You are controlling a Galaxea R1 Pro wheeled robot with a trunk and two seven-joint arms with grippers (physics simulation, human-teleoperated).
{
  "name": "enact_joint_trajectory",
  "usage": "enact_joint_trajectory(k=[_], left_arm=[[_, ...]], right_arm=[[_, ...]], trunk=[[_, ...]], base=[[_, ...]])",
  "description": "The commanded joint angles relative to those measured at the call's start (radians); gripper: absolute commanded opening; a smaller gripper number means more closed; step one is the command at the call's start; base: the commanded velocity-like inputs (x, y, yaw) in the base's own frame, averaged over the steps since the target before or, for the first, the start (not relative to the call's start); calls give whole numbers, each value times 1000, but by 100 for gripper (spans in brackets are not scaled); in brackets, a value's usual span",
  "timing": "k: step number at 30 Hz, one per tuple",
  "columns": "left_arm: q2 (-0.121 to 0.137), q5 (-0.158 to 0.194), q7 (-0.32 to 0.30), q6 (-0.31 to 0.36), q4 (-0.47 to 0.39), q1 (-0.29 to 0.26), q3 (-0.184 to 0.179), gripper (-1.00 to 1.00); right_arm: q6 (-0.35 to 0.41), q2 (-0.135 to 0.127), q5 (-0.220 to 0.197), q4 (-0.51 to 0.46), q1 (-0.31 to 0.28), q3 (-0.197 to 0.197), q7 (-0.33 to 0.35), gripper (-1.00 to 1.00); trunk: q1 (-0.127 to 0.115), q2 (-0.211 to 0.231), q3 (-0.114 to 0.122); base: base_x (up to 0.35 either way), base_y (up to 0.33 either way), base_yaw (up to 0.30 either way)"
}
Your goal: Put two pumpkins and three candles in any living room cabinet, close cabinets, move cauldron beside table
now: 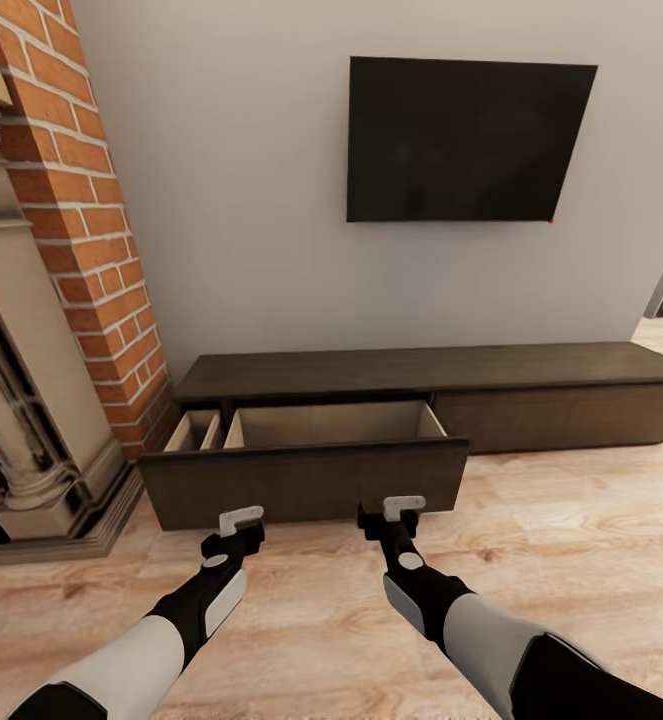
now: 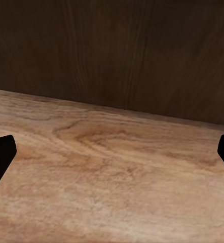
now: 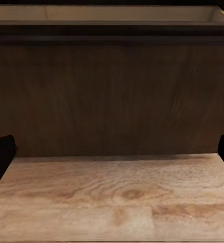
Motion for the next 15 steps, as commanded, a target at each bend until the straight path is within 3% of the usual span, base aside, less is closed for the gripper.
enact_joint_trajectory(k=[1,5,11,14,15], left_arm=[[1,10,6,-6,0,-1,-9,100],[1,10,7,-8,0,-1,-9,100],[-2,10,7,-29,-8,-1,-10,100],[-4,10,8,-34,-18,-2,-29,100],[-5,10,9,-37,-22,-2,-56,100]], right_arm=[[-4,0,-7,0,0,9,-4,100],[-29,3,-5,0,12,9,-2,100],[-43,5,39,2,16,9,-1,100],[-44,5,43,3,16,9,-1,100],[-44,5,44,3,16,9,-1,100]], trunk=[[0,-1,-5],[2,-2,-20],[5,-3,-44],[6,-4,-55],[6,-4,-59]], base=[[0,0,0],[0,0,0],[0,0,0],[0,0,0],[0,0,0]])
